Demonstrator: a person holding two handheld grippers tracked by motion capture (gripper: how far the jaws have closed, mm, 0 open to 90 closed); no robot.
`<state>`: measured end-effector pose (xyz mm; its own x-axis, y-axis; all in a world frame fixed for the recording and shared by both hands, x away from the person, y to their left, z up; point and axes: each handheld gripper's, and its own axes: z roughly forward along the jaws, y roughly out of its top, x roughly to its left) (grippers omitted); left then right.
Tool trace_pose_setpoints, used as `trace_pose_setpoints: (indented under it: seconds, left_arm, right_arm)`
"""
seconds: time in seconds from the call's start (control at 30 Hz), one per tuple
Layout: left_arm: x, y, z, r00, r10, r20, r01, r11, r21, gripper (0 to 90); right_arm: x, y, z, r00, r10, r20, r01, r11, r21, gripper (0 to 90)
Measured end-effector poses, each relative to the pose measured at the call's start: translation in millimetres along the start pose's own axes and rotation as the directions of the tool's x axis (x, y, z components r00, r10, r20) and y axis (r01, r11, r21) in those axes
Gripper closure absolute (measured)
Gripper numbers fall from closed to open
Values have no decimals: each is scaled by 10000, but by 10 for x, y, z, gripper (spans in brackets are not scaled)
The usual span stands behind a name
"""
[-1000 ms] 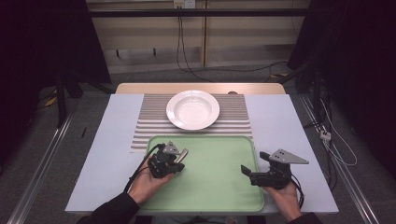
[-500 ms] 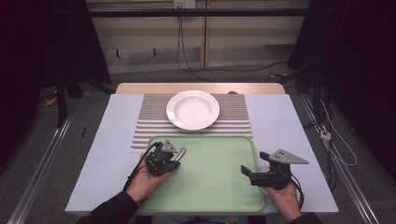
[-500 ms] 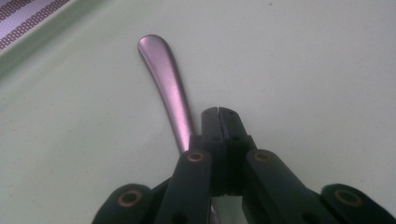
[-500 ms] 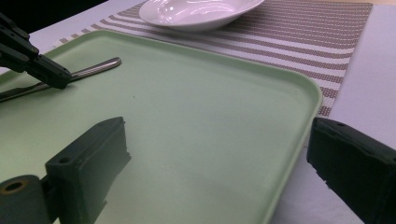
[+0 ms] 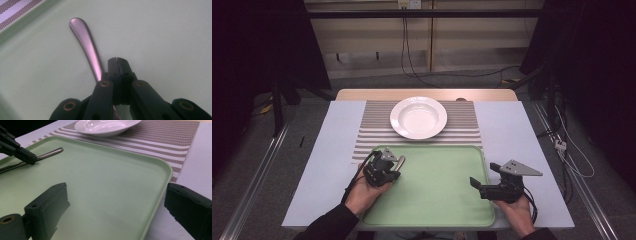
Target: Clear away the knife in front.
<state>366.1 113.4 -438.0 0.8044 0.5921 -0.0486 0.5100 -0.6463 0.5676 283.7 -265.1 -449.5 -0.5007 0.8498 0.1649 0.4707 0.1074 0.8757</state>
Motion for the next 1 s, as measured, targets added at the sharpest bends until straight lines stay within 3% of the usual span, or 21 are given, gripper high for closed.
trace_pose_setpoints:
  seconds: [0.8, 0.9, 0.93, 1.0]
  left_arm:
    - [114, -63, -68, 9993, -242, -280, 247, 9995, 179, 900]
    - [117, -67, -75, 9984, -299, -471, 309, 9993, 198, 900]
    - [129, -69, -76, 9991, -320, -288, 327, 9992, 217, 900]
    - [146, -73, -83, 9989, -304, -352, 312, 9992, 232, 900]
  right_arm:
    - [0, 0, 1, 10000, 14, -3, -14, 10000, 6, 53]
    - [0, -1, 0, 10000, 16, 0, -16, 10000, 6, 53]
    - [-1, -1, 1, 10000, 13, 0, -13, 10000, 6, 53]
    - [0, -1, 1, 10000, 10, -5, -10, 10000, 6, 53]
